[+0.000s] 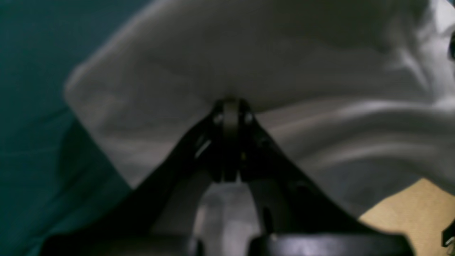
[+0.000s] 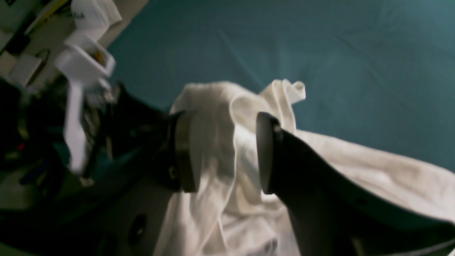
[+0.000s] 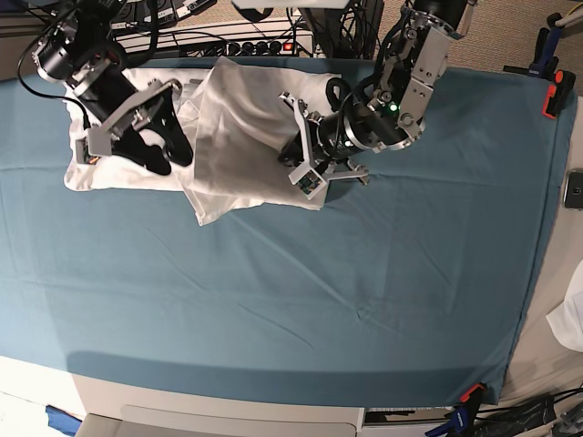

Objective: Fold the T-shirt properly

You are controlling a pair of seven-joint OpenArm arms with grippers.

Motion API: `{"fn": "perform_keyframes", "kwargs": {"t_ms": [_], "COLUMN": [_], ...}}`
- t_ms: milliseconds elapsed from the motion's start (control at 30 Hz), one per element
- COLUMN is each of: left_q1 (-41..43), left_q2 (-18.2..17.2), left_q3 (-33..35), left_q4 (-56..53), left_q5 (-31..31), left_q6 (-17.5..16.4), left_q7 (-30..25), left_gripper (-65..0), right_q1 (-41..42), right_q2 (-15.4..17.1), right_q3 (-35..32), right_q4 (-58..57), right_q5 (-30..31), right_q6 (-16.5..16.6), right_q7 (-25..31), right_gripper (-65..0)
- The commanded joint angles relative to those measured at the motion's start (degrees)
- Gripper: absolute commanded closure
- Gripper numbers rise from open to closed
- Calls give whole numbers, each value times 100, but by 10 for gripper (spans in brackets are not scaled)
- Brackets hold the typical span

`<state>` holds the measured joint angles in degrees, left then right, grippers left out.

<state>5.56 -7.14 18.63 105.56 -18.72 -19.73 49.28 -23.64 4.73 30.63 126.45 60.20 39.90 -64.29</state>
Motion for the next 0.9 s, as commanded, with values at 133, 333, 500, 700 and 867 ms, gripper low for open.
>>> {"fn": "perform_keyframes", "kwargs": {"t_ms": [133,333,500,700,867], "left_q1": [-63,-61,-63,-63,-61], "left_q2": [31,28,28,28,26], "left_q3": [-7,-7,-7,-7,-7], "left_q4": [31,31,31,31,31], "left_q5": [-81,-76,-13,-15,-15], "left_q6": [-20,-20,-20,-20,-22], "left_q7": [-127,-116,-109,-109,-83], "left_gripper": [0,0,0,0,0], "right_q1": [203,284,284,625,1198], "right_q2": [-269,-533,-601,-599,-599], "right_q3": [-688,-1788,-2253,-2267,-2267], "right_q4": [101,98,-50,-1421,-2618], "right_q5": [-111,-984,-2234,-2555,-2555], "right_q6": [10,10,10,10,10], "right_q7": [186,527,1034,1222,1207], "right_gripper": [-23,0,0,0,0]}}
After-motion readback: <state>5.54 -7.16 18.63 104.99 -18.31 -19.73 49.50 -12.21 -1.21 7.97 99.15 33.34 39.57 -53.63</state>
